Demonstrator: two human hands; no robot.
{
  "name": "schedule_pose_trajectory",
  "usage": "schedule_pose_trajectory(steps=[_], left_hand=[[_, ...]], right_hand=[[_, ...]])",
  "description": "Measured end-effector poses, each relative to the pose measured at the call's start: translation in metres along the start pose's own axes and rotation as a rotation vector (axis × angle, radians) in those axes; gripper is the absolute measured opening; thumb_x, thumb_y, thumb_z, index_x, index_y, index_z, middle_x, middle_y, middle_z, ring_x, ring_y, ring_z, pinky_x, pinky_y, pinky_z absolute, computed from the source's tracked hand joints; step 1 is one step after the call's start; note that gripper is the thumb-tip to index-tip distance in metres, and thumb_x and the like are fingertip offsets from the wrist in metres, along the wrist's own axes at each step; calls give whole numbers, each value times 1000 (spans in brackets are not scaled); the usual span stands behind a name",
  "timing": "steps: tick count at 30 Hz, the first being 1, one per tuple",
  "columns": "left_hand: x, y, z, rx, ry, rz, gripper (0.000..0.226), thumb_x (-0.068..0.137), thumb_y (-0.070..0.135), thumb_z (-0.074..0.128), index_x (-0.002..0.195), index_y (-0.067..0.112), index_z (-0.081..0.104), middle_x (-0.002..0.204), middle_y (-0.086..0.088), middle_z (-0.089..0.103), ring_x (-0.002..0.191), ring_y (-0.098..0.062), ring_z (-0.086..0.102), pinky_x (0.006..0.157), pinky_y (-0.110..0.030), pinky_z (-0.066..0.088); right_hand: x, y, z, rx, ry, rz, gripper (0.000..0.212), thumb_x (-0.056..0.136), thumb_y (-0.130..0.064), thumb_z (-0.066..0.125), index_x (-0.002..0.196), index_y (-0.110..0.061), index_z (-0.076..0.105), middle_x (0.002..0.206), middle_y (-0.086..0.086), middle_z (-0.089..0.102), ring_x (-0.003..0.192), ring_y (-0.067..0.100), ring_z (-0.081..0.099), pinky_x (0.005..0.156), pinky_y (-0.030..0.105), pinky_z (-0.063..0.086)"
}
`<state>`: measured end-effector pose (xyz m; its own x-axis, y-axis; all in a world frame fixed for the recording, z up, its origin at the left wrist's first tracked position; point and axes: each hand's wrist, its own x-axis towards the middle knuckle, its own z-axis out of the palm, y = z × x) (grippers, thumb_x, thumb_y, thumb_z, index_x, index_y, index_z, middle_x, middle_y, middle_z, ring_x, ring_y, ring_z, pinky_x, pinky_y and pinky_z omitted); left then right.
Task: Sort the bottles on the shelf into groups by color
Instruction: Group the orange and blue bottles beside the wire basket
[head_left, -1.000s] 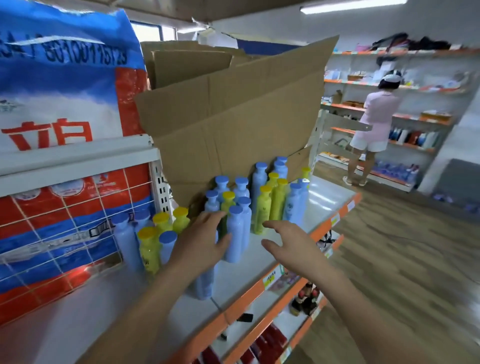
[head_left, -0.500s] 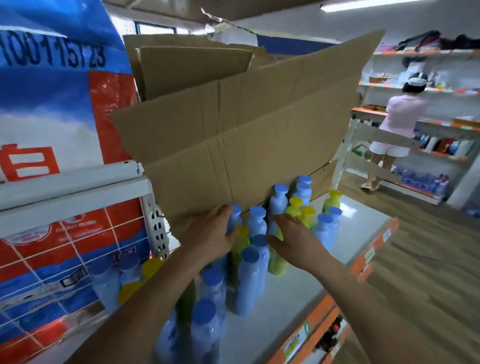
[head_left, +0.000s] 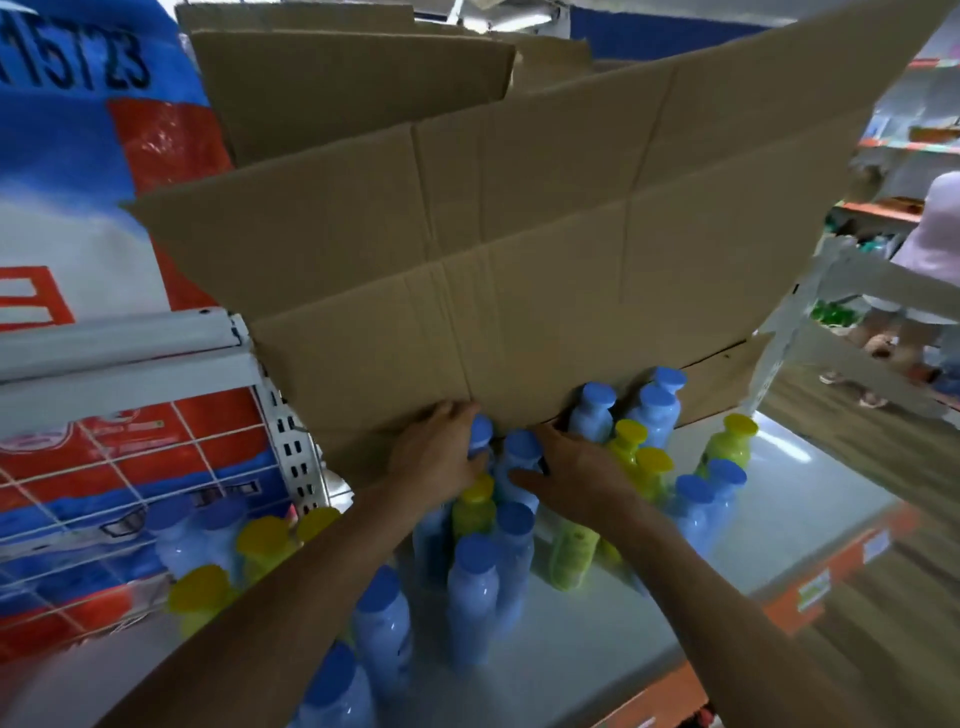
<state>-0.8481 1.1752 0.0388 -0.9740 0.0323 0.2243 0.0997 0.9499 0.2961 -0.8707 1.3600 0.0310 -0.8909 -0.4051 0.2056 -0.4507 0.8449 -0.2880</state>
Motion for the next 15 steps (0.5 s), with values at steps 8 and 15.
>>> schedule_pose_trajectory(steps=[8,15], left_hand=[[-2,6,2,59,60,-46,32,92,31,60,120,19,50,120,-8,62,103,-33,61,73,-39,45],[-4,24,-26,-61,245,16,39,94,30,56,130,20,47,118,-11,59,98,-36,61,77,-44,48]], right_hand=[[6,7,9,189,62,-8,40,86,-40,67,107,-7,55,102,13,68,96,33,63,69,34,43],[7,5,-18,404,207,-34,34,86,-33,71,100,-4,58,80,7,66,74,24,63,62,27,40]])
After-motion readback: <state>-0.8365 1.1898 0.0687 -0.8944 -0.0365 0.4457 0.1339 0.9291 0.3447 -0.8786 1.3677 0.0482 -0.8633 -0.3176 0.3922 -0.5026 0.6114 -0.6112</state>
